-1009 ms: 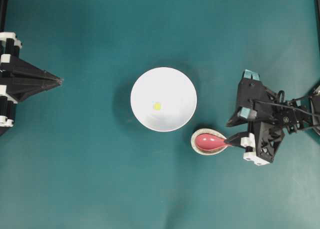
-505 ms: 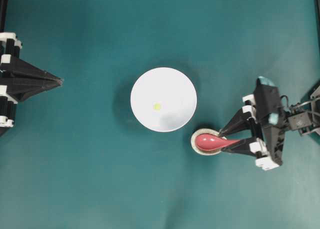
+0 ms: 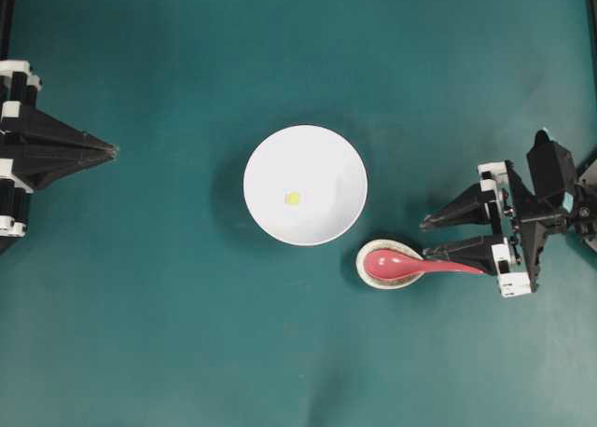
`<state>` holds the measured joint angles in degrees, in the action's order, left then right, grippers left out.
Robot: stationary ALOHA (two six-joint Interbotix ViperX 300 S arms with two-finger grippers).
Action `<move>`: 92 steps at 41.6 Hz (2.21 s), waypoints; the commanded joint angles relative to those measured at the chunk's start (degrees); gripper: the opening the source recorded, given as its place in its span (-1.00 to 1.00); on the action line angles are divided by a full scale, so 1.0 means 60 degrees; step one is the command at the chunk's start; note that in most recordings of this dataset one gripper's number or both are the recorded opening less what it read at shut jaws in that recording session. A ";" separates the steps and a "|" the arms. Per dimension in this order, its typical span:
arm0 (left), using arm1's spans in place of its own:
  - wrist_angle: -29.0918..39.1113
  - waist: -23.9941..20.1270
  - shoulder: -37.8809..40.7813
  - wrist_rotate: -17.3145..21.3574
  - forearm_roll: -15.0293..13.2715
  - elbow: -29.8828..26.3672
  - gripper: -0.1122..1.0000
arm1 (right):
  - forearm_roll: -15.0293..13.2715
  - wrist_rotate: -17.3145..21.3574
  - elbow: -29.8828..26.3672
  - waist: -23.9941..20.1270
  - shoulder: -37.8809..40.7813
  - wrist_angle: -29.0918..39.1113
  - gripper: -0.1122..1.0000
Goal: Scoop the yellow hexagonal prism block from the bowl with a spoon using the right arm.
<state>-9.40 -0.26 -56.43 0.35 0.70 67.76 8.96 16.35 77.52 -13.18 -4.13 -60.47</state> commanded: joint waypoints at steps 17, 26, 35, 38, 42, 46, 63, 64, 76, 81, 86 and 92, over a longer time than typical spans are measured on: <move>0.0088 -0.0015 0.0117 0.0000 0.0029 -0.0176 -0.79 | 0.3589 -0.0381 -0.0059 -0.2988 0.2622 -0.3164 0.14; 0.0088 -0.0015 0.0117 0.0000 0.0029 -0.0190 -0.79 | 0.4395 -0.0571 -0.0146 -0.3779 0.2944 -0.3252 0.14; 0.0088 -0.0015 0.0117 0.0000 0.0015 -0.0190 -0.79 | 0.4658 -0.0703 -0.0132 -0.3911 0.2974 -0.2900 0.14; 0.0088 -0.0015 0.0117 0.0000 0.0015 -0.0176 -0.79 | 0.4746 -0.0732 -0.0161 -0.3911 0.2988 -0.2754 0.14; 0.0088 -0.0015 0.0117 0.0000 0.0029 -0.0190 -0.79 | 0.4775 -0.0776 -0.0176 -0.3911 0.3003 -0.2534 0.14; 0.0088 -0.0015 0.0117 0.0000 0.0029 -0.0176 -0.79 | 0.4775 -0.0835 -0.0220 -0.3911 0.3018 -0.2183 0.13; 0.0088 -0.0015 0.0132 0.0000 0.0029 -0.0190 -0.79 | 0.4775 -0.1362 -0.0366 -0.3911 0.3062 -0.1875 0.12; 0.0103 -0.0015 0.0117 0.0000 0.0015 -0.0190 -0.79 | 0.4775 -0.1377 -0.0366 -0.3911 0.3047 -0.1875 0.12; 0.0088 -0.0015 0.0132 0.0000 0.0029 -0.0190 -0.79 | 0.4775 -0.1436 -0.0366 -0.3882 0.3047 -0.1934 0.11; 0.0088 -0.0015 0.0117 0.0000 0.0029 -0.0190 -0.79 | 0.4775 -0.1450 -0.0381 -0.3882 0.3047 -0.1963 0.00; 0.0088 -0.0015 0.0117 0.0000 0.0015 -0.0176 -0.79 | 0.4761 -0.1465 -0.0366 -0.3882 0.3003 -0.1963 -0.33; 0.0088 0.0000 0.0132 0.0000 0.0015 -0.0190 -0.79 | 0.4761 -0.1479 -0.0264 -0.3911 0.2549 -0.1919 -0.38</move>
<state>-8.61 -0.26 -56.25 0.35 0.70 67.76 37.35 7.56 75.59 -36.47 13.89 -71.63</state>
